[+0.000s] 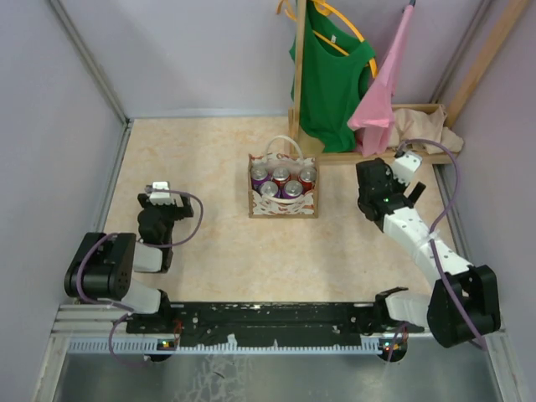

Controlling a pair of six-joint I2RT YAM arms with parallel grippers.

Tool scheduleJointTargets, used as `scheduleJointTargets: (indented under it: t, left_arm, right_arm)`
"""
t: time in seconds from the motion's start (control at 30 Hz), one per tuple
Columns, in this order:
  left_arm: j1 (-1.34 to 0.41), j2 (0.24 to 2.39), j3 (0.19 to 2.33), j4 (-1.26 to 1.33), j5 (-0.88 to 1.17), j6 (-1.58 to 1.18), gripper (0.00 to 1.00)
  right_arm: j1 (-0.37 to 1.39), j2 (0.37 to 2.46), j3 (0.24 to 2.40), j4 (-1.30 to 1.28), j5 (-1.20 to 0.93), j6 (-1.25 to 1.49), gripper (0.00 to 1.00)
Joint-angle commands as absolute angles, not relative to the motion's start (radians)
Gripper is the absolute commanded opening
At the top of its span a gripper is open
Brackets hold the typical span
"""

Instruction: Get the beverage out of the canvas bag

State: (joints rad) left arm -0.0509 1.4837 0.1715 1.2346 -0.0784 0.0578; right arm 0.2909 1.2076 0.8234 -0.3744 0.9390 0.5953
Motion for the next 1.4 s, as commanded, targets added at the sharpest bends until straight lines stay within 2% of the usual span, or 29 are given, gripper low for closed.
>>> scheduleJointTargets:
  t: [0.0, 0.57, 0.83, 0.9, 0.93, 1.0, 1.1, 1.17, 1.37]
  left_arm:
    - [-0.06, 1.496, 0.199, 1.276, -0.096, 0.066, 1.0]
    - [-0.122, 1.533, 0.238, 1.25, -0.161, 0.127, 1.0]
    - [-0.122, 1.565, 0.224, 1.278, -0.218, 0.072, 1.0]
    - [-0.12, 1.612, 0.215, 1.381, -0.272, 0.079, 1.0]
    - [-0.12, 1.596, 0.224, 1.316, -0.272, 0.054, 1.0]
    - [-0.118, 1.591, 0.229, 1.304, -0.272, 0.054, 1.0]
    - [-0.118, 1.602, 0.222, 1.334, -0.27, 0.059, 1.0]
    - [-0.117, 1.605, 0.22, 1.348, -0.27, 0.065, 1.0]
    - [-0.117, 1.604, 0.219, 1.347, -0.27, 0.066, 1.0]
  right_arm:
    - [0.296, 1.136, 0.81, -0.311, 0.937, 0.566, 0.99]
    - [0.333, 1.067, 0.838, -0.284, 0.795, 0.417, 0.99]
    - [0.52, 1.163, 1.093, -0.438, 0.858, 0.339, 0.99]
    - [0.567, 1.184, 1.166, -0.448, 0.845, 0.321, 0.99]
    - [0.589, 1.193, 1.193, -0.447, 0.824, 0.311, 0.99]
    - [0.601, 1.212, 1.242, -0.444, 0.746, 0.293, 0.9]
    - [0.602, 1.254, 1.308, -0.45, 0.632, 0.277, 0.7]
    - [0.604, 1.301, 1.347, -0.467, 0.592, 0.276, 0.62]
    - [0.658, 1.429, 1.42, -0.515, 0.619, 0.264, 0.62]
